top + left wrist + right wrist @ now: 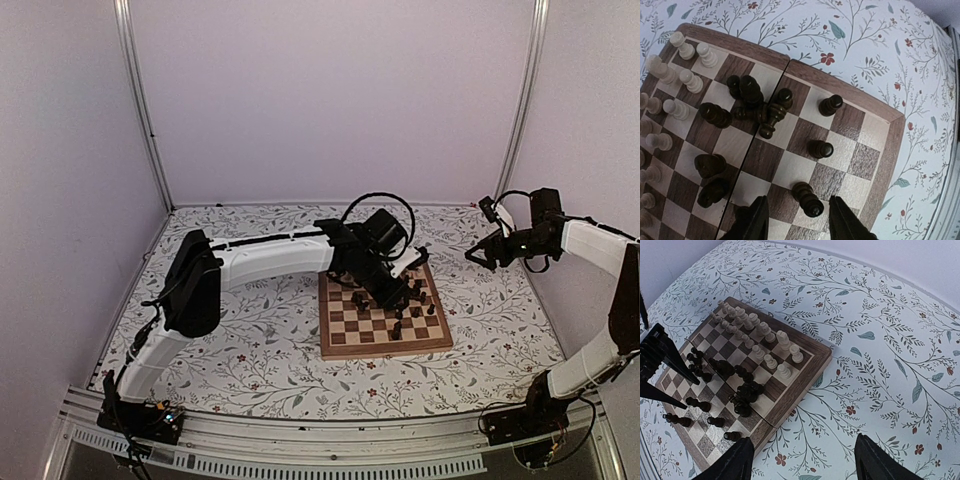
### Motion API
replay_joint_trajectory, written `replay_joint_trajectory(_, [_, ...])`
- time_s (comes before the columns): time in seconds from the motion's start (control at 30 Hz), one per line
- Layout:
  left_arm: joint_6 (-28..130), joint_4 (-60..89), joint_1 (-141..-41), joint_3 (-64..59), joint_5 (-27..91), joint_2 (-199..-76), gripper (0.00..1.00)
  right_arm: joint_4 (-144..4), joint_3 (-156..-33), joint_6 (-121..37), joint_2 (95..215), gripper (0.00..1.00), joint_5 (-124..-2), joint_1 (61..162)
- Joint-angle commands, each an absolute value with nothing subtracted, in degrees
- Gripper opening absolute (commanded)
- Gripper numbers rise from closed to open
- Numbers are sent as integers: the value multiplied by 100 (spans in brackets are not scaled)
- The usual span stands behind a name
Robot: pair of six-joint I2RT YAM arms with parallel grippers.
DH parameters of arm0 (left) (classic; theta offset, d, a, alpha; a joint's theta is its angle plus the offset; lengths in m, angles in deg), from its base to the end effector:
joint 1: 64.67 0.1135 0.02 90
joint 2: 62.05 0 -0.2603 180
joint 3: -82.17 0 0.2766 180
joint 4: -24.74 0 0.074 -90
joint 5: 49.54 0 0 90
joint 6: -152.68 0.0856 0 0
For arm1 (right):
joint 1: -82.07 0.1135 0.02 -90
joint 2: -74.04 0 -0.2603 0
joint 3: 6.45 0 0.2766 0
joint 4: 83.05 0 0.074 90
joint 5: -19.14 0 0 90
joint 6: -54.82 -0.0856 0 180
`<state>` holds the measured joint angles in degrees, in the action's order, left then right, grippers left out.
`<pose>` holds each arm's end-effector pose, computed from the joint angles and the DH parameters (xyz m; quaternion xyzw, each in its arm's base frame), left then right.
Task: Set up the chess pieces on the board
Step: Adjust the chess piece on the chessboard.
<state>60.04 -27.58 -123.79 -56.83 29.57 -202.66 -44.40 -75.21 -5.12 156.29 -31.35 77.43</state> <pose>0.2893 -0.5153 0.1432 0.4738 0.8200 -0.2356 0.2182 0.3431 0.0268 0.1963 -0.3028 0.8443 0.2141 0.3868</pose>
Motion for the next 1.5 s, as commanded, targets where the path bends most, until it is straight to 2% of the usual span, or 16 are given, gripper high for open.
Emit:
replay_joint_trajectory(0.0, [5991, -2817, -12378, -5825, 2798, -20368, 42, -4380, -7559, -445, 15684, 72, -3166, 7777])
replay_joint_trajectory(0.47, [6015, -2850, -12375, -5842, 2747, -20478, 37, -4372, -7567, -449, 15692, 72, -3168, 7777])
replay_joint_trajectory(0.73, [6043, -2849, -12376, -5875, 2805, -20431, 39, -4370, -7567, -447, 15695, 72, -3166, 7777])
replay_joint_trajectory(0.9, [6144, -2681, -12396, -5706, 3218, -19830, 45, -4358, -7567, -449, 15715, 72, -3160, 7779])
replay_joint_trajectory(1.13, [6253, -1808, -12392, -4600, 3612, -18444, 50, -4354, -7576, -427, 15727, 72, -3170, 7786])
replay_joint_trajectory(1.47, [6440, -2311, -12668, -4110, 2952, -18392, 48, -4349, -7570, -407, 15718, 72, -3178, 7795])
